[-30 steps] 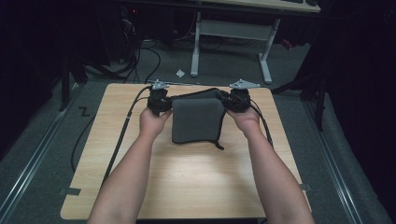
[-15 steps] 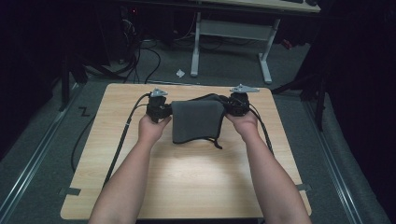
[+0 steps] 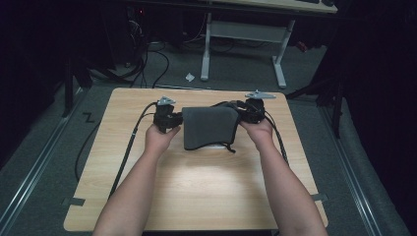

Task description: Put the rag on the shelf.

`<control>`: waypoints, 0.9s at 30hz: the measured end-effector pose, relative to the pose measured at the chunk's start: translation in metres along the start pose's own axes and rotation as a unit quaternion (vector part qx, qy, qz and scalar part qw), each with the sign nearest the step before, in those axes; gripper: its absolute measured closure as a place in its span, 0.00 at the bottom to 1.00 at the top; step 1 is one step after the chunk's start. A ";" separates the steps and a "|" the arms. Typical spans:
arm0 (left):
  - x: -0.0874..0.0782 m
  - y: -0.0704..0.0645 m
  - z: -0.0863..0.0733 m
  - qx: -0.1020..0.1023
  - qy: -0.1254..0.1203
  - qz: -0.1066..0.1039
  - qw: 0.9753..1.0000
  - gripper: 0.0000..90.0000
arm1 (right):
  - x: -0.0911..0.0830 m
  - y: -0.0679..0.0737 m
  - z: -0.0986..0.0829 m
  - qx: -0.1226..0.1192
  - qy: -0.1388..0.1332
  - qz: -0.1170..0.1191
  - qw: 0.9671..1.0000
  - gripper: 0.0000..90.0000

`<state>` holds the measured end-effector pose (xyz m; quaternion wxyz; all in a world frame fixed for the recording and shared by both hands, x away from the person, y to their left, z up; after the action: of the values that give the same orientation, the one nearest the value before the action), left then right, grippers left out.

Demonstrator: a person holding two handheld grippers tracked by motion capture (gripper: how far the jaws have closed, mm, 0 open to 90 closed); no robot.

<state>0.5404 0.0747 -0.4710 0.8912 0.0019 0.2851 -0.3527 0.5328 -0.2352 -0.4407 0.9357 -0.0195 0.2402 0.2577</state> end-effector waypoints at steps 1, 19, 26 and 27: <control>0.001 0.001 -0.001 0.000 0.005 0.002 1.000 0.85 | -0.001 -0.001 0.001 -0.001 -0.002 -0.006 1.000 0.59; -0.012 0.008 0.003 -0.003 0.000 0.025 1.000 0.78 | -0.018 -0.014 0.012 0.001 -0.015 -0.040 0.999 0.56; -0.024 0.018 -0.001 -0.017 -0.016 0.044 0.999 0.73 | -0.024 -0.017 0.004 0.000 -0.015 -0.047 0.999 0.55; -0.026 0.019 -0.003 -0.018 -0.017 0.047 0.999 0.72 | -0.025 -0.018 0.003 0.000 -0.017 -0.047 0.999 0.55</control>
<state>0.5359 0.1059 -0.4642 0.9115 -0.0064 0.2756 -0.3052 0.5236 -0.2620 -0.4283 0.9507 -0.0266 0.2234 0.2133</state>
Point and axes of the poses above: each handheld gripper's, and its own axes: x roughly forward along the jaws, z roughly out of its top, y roughly to its left, the point moved 1 cm from there along x, roughly forward along the jaws, and after that the axes turned 2 degrees about z, right-handed, at the moved point
